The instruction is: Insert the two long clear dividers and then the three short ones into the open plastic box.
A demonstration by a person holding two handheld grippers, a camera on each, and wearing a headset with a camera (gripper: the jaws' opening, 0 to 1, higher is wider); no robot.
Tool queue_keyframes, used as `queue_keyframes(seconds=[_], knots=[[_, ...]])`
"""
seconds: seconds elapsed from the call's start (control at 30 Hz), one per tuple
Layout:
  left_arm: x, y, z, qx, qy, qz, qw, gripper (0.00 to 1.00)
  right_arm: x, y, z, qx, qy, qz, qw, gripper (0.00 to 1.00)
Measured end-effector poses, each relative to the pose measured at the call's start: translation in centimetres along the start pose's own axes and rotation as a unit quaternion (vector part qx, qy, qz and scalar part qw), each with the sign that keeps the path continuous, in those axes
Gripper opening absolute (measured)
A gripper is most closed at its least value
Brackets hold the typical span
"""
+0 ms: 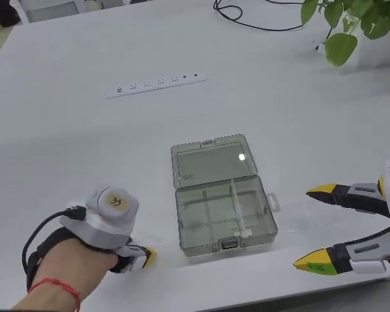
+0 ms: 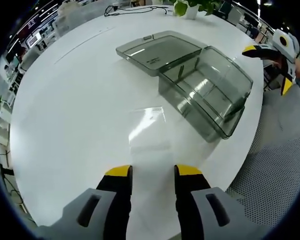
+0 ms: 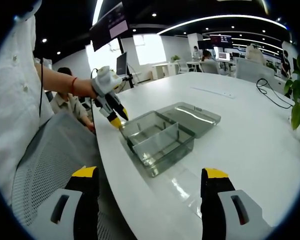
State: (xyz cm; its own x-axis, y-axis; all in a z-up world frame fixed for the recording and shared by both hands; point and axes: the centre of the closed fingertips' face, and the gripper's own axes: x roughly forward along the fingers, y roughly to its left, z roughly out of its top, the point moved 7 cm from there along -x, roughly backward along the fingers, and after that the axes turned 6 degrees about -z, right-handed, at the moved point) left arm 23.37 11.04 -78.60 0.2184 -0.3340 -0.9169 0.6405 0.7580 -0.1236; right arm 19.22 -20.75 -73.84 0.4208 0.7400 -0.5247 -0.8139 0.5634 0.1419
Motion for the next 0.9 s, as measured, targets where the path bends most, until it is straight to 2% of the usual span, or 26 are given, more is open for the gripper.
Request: queue_keyframes(seconds=[0.2, 0.47, 0.63, 0.9], knots=[[-0.1, 0.2, 0.0, -0.007, -0.004, -0.009, 0.9999, 0.31, -0.1, 0.0, -0.2, 0.001, 0.003, -0.002, 1.0000, 0.85], [-0.2, 0.2, -0.2, -0.037, -0.019, -0.025, 0.9988, 0.31, -0.2, 0.2, -0.1, 0.002, 0.004, -0.004, 1.0000, 0.85], [-0.3, 0.1, -0.4, -0.058, -0.031, -0.035, 0.9972, 0.30, -0.2, 0.3, 0.1, 0.002, 0.004, -0.006, 1.0000, 0.85], [-1.3, 0.0, -0.1, -0.085, -0.066, -0.046, 0.9931, 0.30, -0.3, 0.5, 0.4, 0.001, 0.007, -0.008, 0.9999, 0.85]])
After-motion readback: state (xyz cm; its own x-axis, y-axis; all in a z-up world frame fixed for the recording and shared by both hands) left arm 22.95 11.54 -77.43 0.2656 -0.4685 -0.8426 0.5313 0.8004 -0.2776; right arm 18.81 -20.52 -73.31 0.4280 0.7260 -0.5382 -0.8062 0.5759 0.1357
